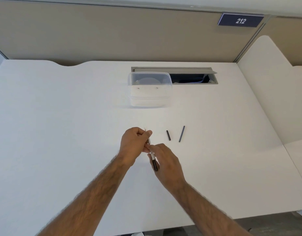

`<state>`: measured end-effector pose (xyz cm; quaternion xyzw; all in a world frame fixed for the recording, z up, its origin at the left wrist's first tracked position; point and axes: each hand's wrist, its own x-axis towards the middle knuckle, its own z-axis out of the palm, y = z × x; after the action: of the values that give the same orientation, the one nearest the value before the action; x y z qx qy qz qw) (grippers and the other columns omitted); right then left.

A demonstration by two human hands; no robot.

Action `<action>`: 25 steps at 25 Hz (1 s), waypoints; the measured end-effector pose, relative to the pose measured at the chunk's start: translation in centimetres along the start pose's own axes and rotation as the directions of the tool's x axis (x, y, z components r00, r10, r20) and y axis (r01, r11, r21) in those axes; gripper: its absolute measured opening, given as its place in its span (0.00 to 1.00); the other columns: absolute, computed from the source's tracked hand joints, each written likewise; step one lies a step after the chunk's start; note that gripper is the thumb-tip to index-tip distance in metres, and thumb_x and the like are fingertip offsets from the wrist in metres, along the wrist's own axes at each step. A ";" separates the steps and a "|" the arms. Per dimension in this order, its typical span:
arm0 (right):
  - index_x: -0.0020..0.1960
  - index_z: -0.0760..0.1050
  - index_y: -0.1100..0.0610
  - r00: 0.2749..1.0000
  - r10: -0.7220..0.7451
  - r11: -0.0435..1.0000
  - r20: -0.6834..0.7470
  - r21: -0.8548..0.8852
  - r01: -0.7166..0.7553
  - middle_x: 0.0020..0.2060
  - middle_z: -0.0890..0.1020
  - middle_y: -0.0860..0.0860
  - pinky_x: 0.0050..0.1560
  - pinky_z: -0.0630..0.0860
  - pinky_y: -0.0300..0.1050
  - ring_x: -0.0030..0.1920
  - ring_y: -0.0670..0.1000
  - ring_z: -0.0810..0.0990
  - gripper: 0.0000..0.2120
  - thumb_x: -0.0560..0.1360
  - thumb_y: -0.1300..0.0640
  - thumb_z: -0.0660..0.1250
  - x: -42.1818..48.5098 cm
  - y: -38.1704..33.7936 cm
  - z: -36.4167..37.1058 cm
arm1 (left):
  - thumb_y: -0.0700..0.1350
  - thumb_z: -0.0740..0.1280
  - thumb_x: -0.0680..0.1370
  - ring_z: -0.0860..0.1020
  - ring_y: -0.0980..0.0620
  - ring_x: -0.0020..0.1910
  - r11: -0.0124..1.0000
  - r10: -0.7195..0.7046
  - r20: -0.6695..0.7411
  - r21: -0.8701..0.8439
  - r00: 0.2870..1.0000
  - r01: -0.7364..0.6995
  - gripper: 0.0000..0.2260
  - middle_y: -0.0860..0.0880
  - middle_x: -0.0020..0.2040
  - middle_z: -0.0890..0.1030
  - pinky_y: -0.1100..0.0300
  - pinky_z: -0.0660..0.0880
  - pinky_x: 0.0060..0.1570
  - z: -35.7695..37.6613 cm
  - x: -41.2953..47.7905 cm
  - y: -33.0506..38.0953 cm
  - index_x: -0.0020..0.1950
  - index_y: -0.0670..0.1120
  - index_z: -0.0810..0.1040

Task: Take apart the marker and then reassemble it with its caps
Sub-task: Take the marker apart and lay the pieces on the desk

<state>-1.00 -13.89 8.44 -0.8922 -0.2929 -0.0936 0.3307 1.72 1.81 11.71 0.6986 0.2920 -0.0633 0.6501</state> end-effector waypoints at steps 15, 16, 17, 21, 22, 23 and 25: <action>0.47 0.79 0.60 0.957 0.139 0.978 0.254 0.119 -0.173 0.42 0.83 0.52 0.42 0.75 0.47 0.41 0.53 0.80 0.04 0.78 0.60 0.68 10.9 5.9 -1.6 | 0.45 0.70 0.80 0.81 0.59 0.44 0.832 0.359 0.091 0.419 0.929 -0.362 0.07 0.59 0.50 0.82 0.59 0.78 0.47 1.6 4.7 -0.7 0.55 0.55 0.83; 0.48 0.78 0.59 0.955 0.138 0.981 0.263 0.095 -0.168 0.42 0.83 0.52 0.42 0.76 0.49 0.41 0.54 0.80 0.03 0.78 0.60 0.67 11.1 6.3 -1.0 | 0.45 0.70 0.80 0.82 0.58 0.44 0.836 0.358 0.093 0.411 0.929 -0.364 0.07 0.59 0.49 0.82 0.59 0.79 0.48 1.5 5.2 -0.8 0.55 0.55 0.84; 0.48 0.78 0.59 0.951 0.140 0.984 0.274 0.066 -0.164 0.43 0.83 0.52 0.43 0.76 0.50 0.42 0.55 0.80 0.03 0.79 0.60 0.66 11.2 6.6 -0.5 | 0.45 0.70 0.79 0.82 0.58 0.44 0.834 0.360 0.099 0.412 0.928 -0.368 0.07 0.58 0.48 0.83 0.58 0.79 0.49 1.4 5.5 -0.8 0.55 0.55 0.84; 0.47 0.77 0.60 0.930 0.185 0.979 0.317 0.023 -0.202 0.43 0.84 0.54 0.44 0.77 0.52 0.42 0.57 0.81 0.04 0.79 0.61 0.65 12.8 6.9 0.7 | 0.38 0.67 0.78 0.82 0.63 0.39 0.852 0.339 0.136 0.376 0.931 -0.365 0.15 0.58 0.45 0.84 0.61 0.78 0.46 1.4 6.3 -0.5 0.57 0.57 0.82; 0.47 0.77 0.60 0.931 0.185 0.980 0.314 0.014 -0.199 0.42 0.84 0.53 0.44 0.77 0.52 0.42 0.57 0.80 0.04 0.80 0.60 0.65 13.4 6.9 0.6 | 0.38 0.67 0.77 0.82 0.63 0.39 0.859 0.346 0.129 0.355 0.929 -0.369 0.15 0.58 0.44 0.85 0.62 0.79 0.46 1.2 6.6 -0.3 0.56 0.58 0.81; 0.47 0.77 0.60 0.935 0.178 0.982 0.308 0.005 -0.189 0.42 0.84 0.53 0.43 0.77 0.52 0.42 0.57 0.80 0.04 0.80 0.60 0.65 13.8 6.9 0.6 | 0.38 0.67 0.77 0.82 0.63 0.39 0.856 0.360 0.126 0.348 0.924 -0.381 0.15 0.58 0.43 0.85 0.62 0.79 0.46 1.1 6.9 -0.1 0.54 0.58 0.81; 0.48 0.77 0.60 0.936 0.154 0.987 0.316 -0.007 -0.160 0.42 0.84 0.54 0.43 0.77 0.52 0.41 0.57 0.81 0.04 0.80 0.60 0.65 13.9 6.7 0.5 | 0.38 0.68 0.77 0.83 0.62 0.41 0.841 0.363 0.141 0.377 0.921 -0.389 0.13 0.56 0.44 0.86 0.58 0.81 0.48 0.8 7.2 0.2 0.51 0.57 0.81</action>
<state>14.15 -11.18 9.48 -0.9130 -0.2708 0.0794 0.2945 7.99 3.39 8.38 0.8570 0.1094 -0.0152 0.5034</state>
